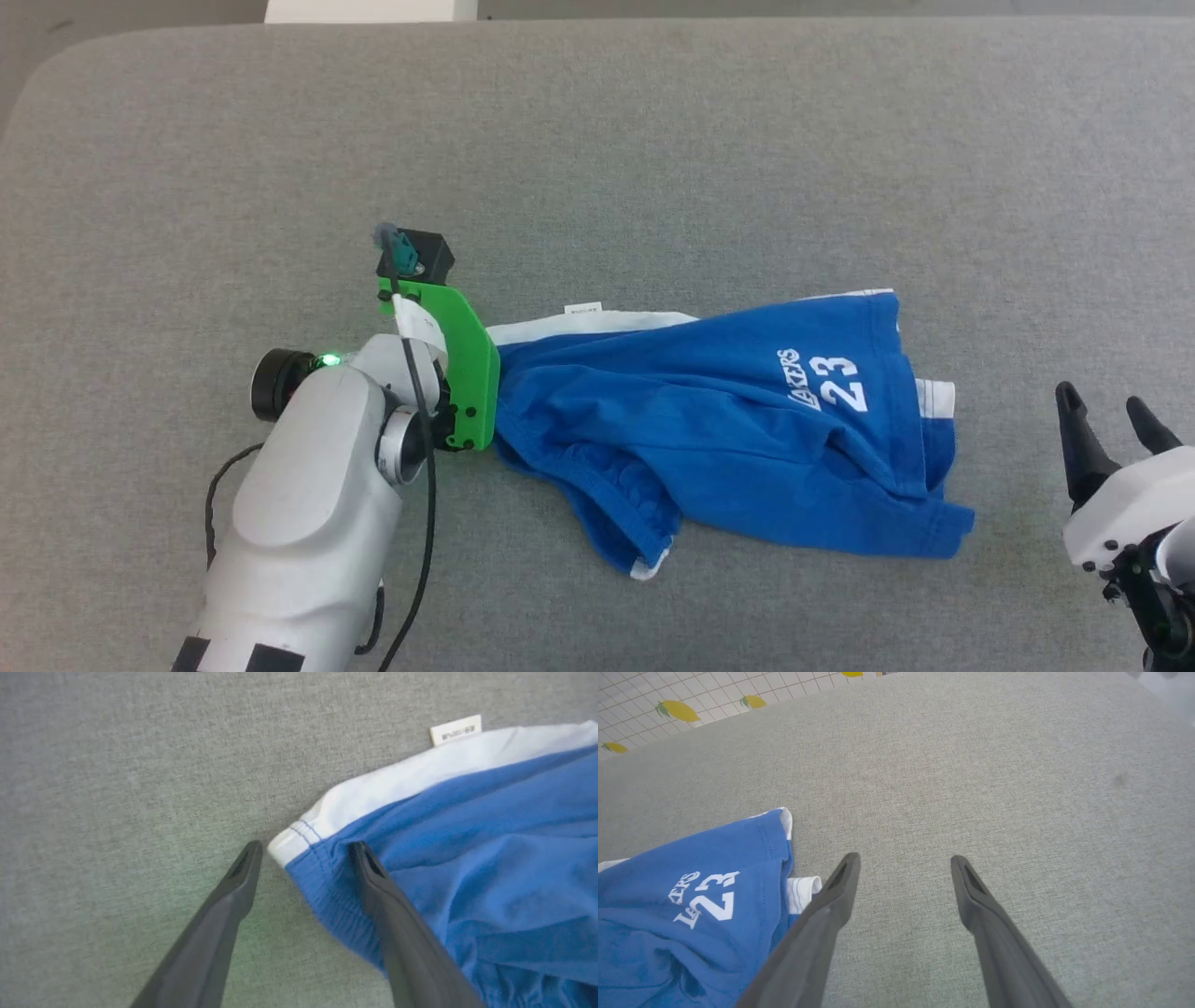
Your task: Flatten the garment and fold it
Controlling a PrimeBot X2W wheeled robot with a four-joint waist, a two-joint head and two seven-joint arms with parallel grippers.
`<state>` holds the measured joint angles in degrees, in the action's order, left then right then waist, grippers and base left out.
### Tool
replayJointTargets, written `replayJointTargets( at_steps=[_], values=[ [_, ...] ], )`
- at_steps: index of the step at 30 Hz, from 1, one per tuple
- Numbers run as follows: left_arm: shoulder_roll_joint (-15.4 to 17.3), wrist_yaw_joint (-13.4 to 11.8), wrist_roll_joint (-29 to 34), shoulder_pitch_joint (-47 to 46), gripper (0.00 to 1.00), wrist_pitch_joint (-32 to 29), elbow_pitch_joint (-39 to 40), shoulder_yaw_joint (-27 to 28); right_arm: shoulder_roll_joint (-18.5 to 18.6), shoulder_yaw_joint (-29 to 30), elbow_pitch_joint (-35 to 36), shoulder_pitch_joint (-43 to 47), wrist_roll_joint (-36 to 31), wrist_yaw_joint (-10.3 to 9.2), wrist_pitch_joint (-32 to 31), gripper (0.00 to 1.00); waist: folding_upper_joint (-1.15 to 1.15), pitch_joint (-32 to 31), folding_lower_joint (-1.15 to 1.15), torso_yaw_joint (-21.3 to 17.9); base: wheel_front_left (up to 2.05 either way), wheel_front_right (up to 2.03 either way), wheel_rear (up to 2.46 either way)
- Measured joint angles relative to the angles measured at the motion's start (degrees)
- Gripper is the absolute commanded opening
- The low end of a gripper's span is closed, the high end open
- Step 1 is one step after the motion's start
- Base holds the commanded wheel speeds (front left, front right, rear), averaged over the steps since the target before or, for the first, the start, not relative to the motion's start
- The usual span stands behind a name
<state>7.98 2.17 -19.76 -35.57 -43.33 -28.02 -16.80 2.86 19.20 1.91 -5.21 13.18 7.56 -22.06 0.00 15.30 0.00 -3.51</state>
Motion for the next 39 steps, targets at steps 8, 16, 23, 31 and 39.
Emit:
replayJointTargets(
  at_steps=[8,16,23,31,39],
  values=[
    [-0.5,1.9,-1.5,0.7,0.00,1.6,1.1,-0.8,0.0,-1.0,-0.2,-0.9,-0.2,0.00,0.4,1.00,0.00,1.5,0.00,0.2,0.00,0.00,0.00],
    [-1.9,0.7,-4.8,5.6,0.00,10.0,5.8,2.5,0.0,-6.7,-1.1,-5.3,-5.8,0.00,-2.3,1.00,0.00,1.9,0.00,1.1,0.00,0.00,0.00],
    [-2.7,0.0,-6.3,9.5,0.00,14.0,13.1,2.5,0.0,-12.3,-7.0,-15.5,-14.1,0.02,-10.5,1.00,0.00,3.3,0.00,2.7,0.00,0.00,0.00],
    [-3.2,-0.1,-7.0,11.0,0.00,14.2,17.5,0.9,0.0,-11.9,-13.4,-20.3,-19.3,0.01,-16.4,1.00,0.00,5.6,0.01,4.7,0.00,0.00,0.00],
    [-3.3,-0.1,-7.3,11.5,0.00,14.4,18.2,0.4,0.7,-13.0,-16.0,-22.5,-19.4,-0.01,-20.7,0.25,0.00,7.0,0.01,5.9,0.00,0.00,0.00]
  ],
)
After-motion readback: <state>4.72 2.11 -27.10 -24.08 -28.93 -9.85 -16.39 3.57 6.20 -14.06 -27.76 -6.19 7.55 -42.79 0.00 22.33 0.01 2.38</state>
